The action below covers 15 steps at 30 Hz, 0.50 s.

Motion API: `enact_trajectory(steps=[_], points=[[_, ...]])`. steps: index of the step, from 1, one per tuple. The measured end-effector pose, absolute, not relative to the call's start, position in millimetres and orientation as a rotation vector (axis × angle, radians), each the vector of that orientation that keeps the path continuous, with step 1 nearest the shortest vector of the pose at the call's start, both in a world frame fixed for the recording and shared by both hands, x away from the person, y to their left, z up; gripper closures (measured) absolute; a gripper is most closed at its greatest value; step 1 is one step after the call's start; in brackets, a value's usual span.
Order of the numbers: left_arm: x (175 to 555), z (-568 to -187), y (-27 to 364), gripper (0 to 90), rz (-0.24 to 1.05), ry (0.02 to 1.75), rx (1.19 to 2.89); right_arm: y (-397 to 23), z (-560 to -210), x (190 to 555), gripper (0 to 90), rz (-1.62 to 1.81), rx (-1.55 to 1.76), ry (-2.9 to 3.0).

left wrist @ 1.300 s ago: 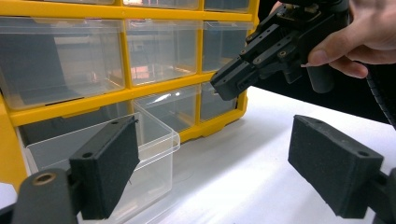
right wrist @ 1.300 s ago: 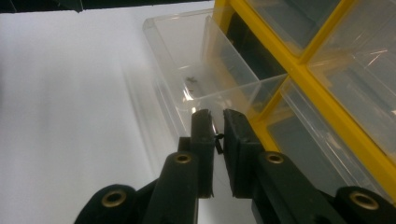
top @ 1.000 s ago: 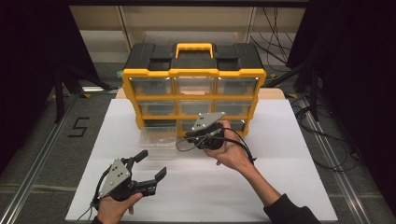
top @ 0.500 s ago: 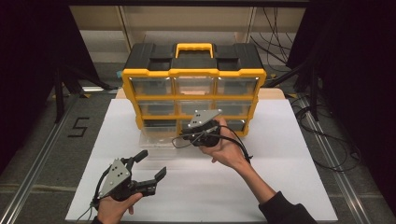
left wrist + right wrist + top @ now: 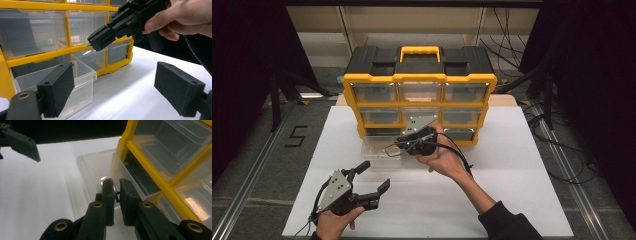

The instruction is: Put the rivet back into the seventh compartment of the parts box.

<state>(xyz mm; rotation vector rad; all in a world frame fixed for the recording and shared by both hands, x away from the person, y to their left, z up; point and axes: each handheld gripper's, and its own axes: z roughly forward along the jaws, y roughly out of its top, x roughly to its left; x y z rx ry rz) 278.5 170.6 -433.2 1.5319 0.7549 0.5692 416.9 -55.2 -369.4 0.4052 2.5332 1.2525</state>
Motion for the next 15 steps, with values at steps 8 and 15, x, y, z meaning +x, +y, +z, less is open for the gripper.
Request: enact_trajectory(steps=[8,15], points=[[278,-433,171,15.8,0.569,0.756,1.531,-40,-370,425,82.8,1.245,0.396,2.538],[279,-433,170,15.7,0.566,0.749,1.524,-30,-371,430,82.8,1.230,0.395,2.541]])
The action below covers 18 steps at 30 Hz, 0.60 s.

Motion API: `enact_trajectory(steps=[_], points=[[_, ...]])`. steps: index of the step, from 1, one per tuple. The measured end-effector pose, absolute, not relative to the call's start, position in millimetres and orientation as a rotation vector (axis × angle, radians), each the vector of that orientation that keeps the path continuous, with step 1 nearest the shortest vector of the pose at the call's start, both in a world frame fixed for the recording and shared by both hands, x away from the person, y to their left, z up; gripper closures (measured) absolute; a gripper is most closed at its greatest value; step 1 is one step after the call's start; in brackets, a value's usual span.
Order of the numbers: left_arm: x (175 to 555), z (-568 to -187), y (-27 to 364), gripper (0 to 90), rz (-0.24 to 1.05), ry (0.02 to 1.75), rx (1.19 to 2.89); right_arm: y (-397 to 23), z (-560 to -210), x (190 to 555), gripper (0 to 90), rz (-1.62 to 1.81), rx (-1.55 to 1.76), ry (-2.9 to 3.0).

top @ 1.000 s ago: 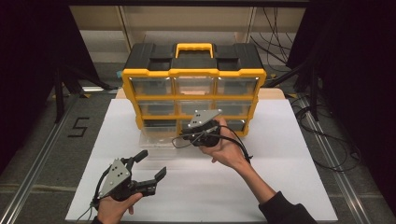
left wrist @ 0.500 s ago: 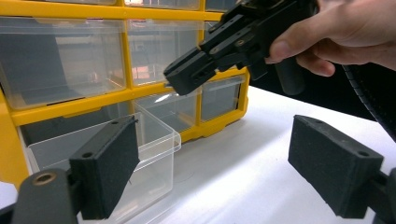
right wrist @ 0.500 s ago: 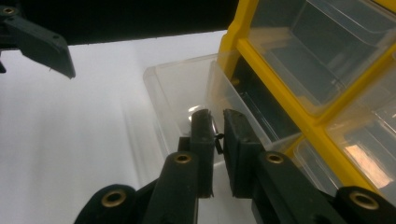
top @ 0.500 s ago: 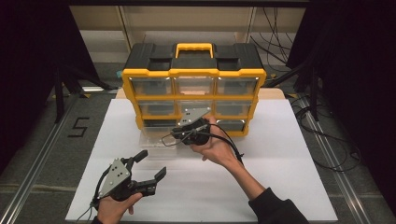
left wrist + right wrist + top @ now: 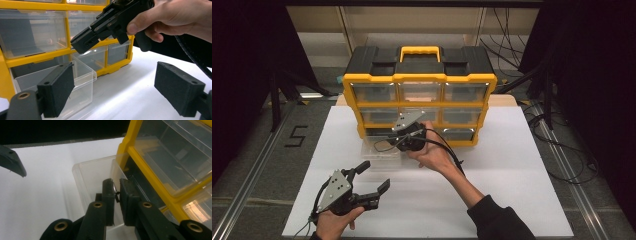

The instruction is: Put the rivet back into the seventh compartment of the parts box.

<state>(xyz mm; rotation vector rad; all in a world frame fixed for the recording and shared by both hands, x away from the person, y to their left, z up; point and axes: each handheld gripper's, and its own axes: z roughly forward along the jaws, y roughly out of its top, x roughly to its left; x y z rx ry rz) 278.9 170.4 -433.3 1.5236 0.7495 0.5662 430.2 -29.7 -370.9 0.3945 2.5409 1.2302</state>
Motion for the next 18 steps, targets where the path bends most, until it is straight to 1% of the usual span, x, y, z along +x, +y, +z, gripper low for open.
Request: enact_trajectory(steps=[18], points=[[279,-433,170,15.8,0.564,0.748,1.523,-12,-379,440,82.7,1.197,0.405,2.574]])
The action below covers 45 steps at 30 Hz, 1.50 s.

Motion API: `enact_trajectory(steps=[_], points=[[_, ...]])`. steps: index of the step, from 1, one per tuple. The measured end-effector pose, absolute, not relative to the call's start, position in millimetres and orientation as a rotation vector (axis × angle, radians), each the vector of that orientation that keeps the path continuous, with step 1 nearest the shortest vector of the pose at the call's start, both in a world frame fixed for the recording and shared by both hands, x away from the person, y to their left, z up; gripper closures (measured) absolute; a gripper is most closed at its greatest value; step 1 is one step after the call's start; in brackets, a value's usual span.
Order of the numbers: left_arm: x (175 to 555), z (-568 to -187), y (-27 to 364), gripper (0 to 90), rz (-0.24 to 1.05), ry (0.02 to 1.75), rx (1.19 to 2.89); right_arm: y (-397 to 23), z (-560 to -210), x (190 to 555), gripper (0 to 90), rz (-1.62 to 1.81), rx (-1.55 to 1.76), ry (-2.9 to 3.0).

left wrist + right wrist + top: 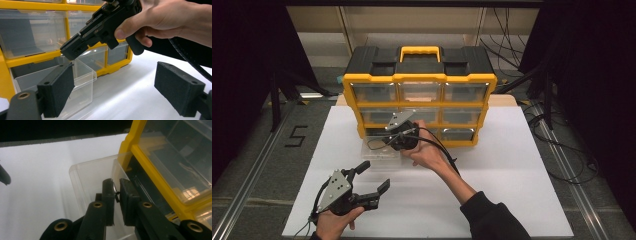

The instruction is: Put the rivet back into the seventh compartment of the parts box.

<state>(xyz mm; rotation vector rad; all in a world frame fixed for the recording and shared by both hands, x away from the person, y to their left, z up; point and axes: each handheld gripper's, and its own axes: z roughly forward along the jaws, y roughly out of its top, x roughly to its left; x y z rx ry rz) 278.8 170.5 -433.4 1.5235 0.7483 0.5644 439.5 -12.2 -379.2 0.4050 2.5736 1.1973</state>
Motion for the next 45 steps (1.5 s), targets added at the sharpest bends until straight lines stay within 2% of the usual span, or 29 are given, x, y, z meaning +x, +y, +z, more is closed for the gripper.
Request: enact_trajectory(steps=[4,9,14,20,26,45], points=[[279,-433,170,15.8,0.564,0.748,1.524,-9,-383,440,81.0,1.177,0.422,2.590],[278,-433,171,15.8,0.569,0.753,1.532,-11,-384,444,68.3,1.184,0.466,2.588],[279,-434,170,15.8,0.564,0.748,1.523,-22,-372,440,51.2,1.205,0.478,2.548],[278,-433,170,15.8,0.567,0.756,1.532,-43,-360,432,41.8,1.268,0.502,2.491],[279,-434,170,15.7,0.566,0.748,1.523,-63,-354,420,37.7,1.306,0.518,2.448],[278,-433,171,15.8,0.571,0.757,1.532,-99,-352,393,33.9,1.399,0.528,2.378]])
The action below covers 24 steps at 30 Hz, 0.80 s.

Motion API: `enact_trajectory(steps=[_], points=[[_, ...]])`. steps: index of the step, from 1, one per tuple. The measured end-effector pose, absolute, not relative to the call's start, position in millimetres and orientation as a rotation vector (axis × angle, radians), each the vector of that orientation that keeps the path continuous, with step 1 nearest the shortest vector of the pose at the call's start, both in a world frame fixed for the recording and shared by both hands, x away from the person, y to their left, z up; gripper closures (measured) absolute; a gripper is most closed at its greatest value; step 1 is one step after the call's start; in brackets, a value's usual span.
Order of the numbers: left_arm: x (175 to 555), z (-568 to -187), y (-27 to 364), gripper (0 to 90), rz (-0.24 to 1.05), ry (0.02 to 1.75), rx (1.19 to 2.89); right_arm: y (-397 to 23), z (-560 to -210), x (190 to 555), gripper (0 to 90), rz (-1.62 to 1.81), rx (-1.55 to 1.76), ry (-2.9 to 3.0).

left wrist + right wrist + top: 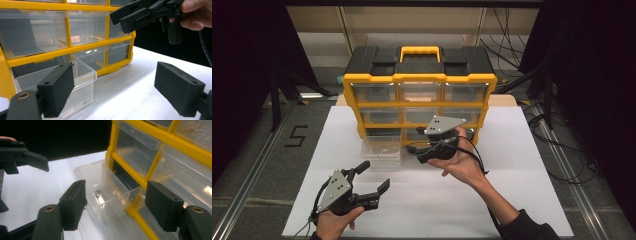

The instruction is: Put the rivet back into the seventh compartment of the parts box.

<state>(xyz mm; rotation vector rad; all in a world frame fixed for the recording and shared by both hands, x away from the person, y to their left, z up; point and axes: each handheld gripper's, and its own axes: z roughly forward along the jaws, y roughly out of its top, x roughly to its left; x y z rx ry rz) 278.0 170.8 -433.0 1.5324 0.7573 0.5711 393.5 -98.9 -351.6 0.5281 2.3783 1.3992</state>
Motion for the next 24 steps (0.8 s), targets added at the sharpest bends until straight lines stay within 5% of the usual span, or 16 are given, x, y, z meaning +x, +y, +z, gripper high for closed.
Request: enact_trajectory(steps=[24], points=[[279,-433,171,15.8,0.568,0.756,1.530,-142,-360,373,30.8,1.502,0.611,2.291]])
